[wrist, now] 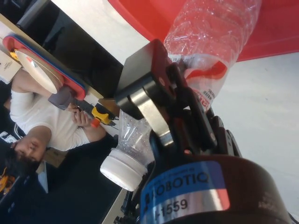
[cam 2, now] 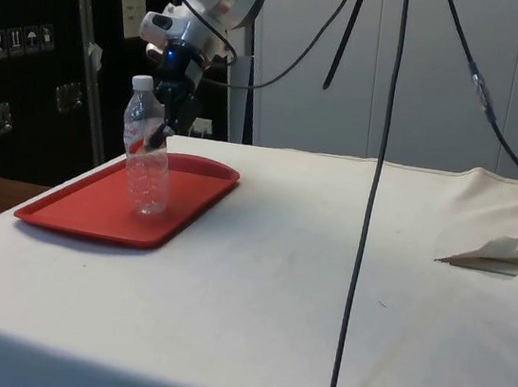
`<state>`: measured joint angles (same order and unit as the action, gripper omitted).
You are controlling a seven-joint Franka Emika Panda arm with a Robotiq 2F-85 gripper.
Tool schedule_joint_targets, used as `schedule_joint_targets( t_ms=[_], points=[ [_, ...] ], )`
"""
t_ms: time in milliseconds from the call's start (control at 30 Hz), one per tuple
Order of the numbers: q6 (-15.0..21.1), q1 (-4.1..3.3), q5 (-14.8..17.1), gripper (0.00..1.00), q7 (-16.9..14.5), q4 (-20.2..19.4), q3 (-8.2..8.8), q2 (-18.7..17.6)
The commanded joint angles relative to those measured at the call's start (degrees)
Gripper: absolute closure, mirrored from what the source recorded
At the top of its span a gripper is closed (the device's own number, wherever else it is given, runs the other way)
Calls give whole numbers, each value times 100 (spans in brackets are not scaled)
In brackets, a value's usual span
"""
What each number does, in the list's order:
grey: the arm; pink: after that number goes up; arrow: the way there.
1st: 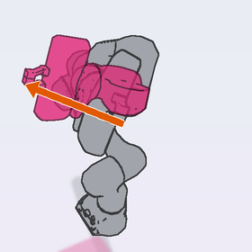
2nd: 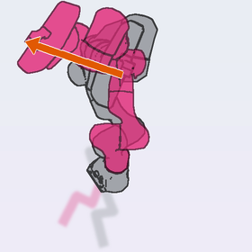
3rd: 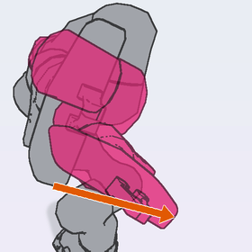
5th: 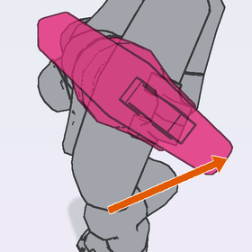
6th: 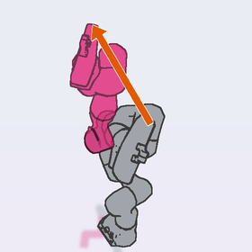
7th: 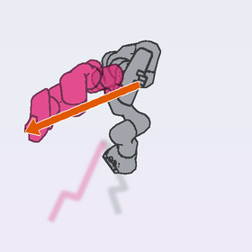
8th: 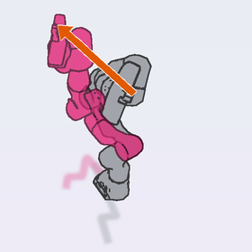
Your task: Place the bottle upright on the tray.
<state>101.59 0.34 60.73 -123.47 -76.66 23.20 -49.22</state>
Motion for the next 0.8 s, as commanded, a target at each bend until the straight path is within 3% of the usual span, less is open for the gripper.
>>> schedule_joint_targets(
  t_ms=[0,333,767],
  points=[
    [0,0,0,67,0,6,0,-6],
    [-6,0,-6,64,6,17,6,-17],
    [-23,-6,11,0,-6,6,11,-11]
  ],
)
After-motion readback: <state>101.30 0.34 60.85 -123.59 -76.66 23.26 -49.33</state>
